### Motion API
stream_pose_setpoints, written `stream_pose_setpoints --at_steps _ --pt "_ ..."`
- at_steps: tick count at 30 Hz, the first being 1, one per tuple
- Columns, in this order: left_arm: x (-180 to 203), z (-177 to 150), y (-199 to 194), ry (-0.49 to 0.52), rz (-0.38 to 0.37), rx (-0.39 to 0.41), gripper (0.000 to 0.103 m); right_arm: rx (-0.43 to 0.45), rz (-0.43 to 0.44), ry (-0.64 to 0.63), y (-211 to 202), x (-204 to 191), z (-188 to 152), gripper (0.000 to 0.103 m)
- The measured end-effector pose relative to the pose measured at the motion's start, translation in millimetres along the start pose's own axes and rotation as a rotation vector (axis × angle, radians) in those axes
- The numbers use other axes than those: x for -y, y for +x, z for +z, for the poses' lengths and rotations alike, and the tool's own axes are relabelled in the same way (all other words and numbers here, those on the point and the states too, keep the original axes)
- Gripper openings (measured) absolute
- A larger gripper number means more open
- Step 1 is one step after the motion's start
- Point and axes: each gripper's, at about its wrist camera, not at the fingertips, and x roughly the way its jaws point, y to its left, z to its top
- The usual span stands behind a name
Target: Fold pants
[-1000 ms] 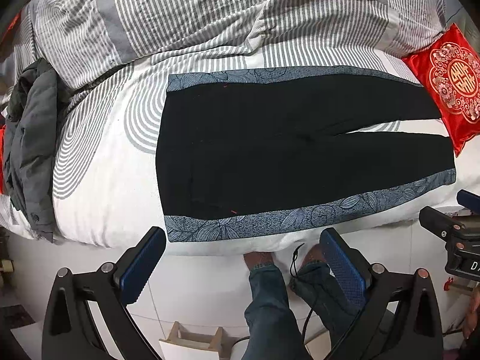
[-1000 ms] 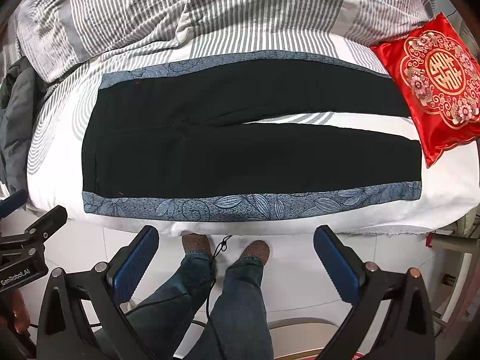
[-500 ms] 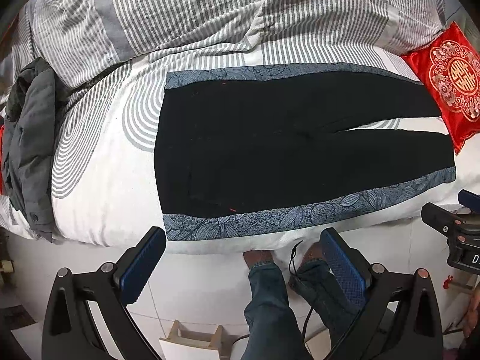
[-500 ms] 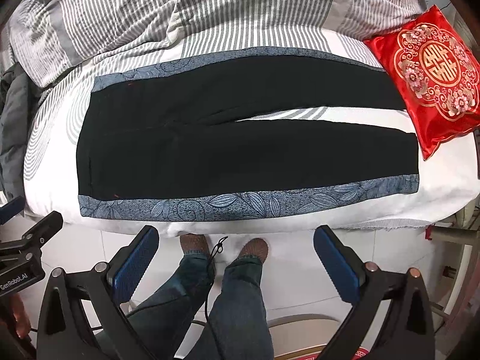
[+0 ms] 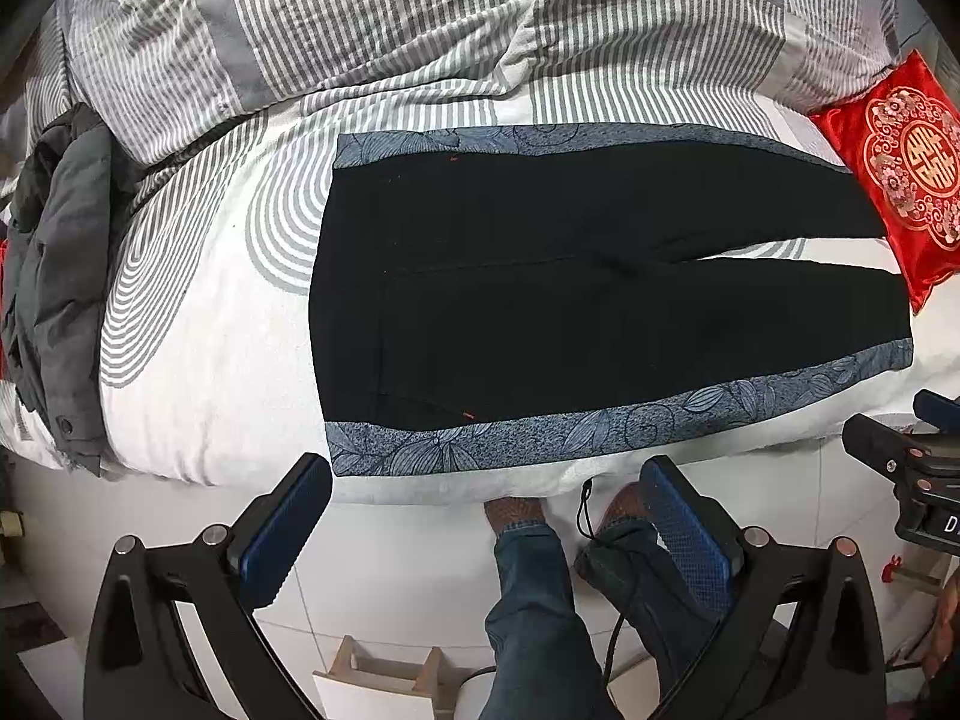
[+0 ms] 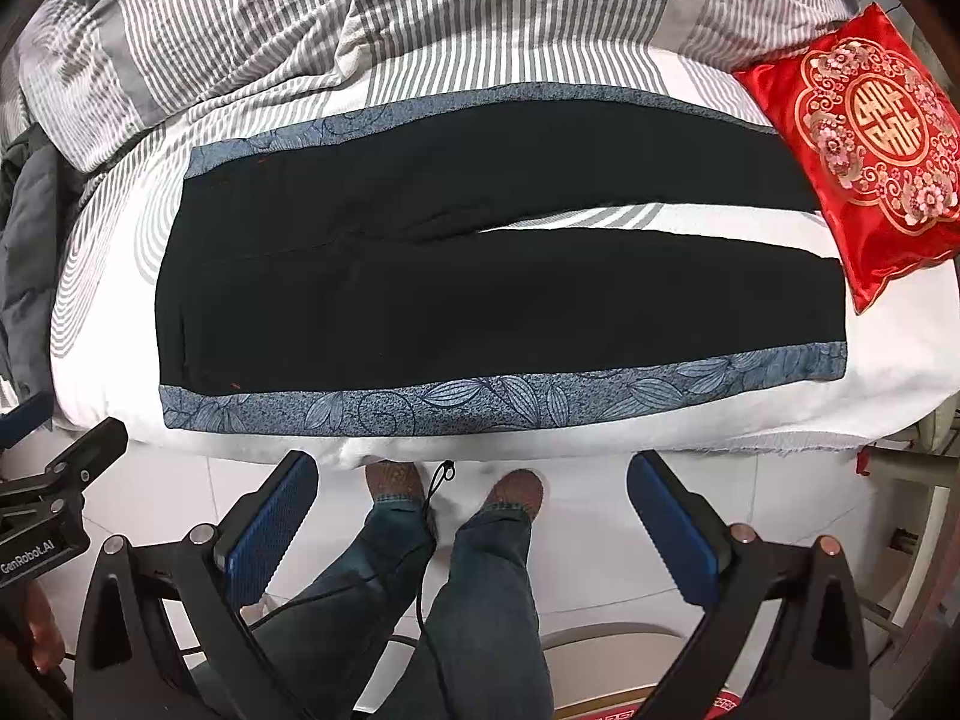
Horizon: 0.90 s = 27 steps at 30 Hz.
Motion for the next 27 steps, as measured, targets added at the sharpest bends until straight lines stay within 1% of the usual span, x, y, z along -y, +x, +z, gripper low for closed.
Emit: stream_pose_setpoints --at_steps 6,11,13,15,18,20,23,27 --pt "-1.4 -0.2 1.7 -0.004 0.0 0.004 0.103 -0.01 0.018 0.001 3.2 0.8 0.4 0.103" --pt "-10.5 -3.8 5.3 -0.043 -0.015 0.046 0.103 -0.011 0.064 0.02 8.5 5.2 -0.7 0.103" --pt "-15.1 -6.9 15.0 -0.058 -0.021 0.029 0.103 -0.023 0.083 0.035 14.8 8.2 -2.9 0.103" --pt "-18.2 -10.7 22.2 -0.075 -0.04 0.022 0.103 -0.044 0.103 0.051 25.1 11.9 -6.5 0.103" --pt "-21.1 -20.0 36.8 -0.091 -0.03 0.009 0.103 -0.078 0.136 0.078 42.7 16.8 -13.5 0.103" --pt "-22.6 -26.2 49.9 -0.101 -0.025 -0.013 0.103 -0.103 0.158 0.1 55.8 19.6 -19.3 0.103" --pt "-27.8 -33.8 67.4 -0.131 -0.043 -0.035 0.103 -0.127 0.191 0.132 74.4 22.8 -26.4 0.103" --pt "-38.5 -40.3 93.7 -0.186 -0.076 -0.035 0.103 -0.157 0.26 0.21 107.5 31.0 -34.5 0.103"
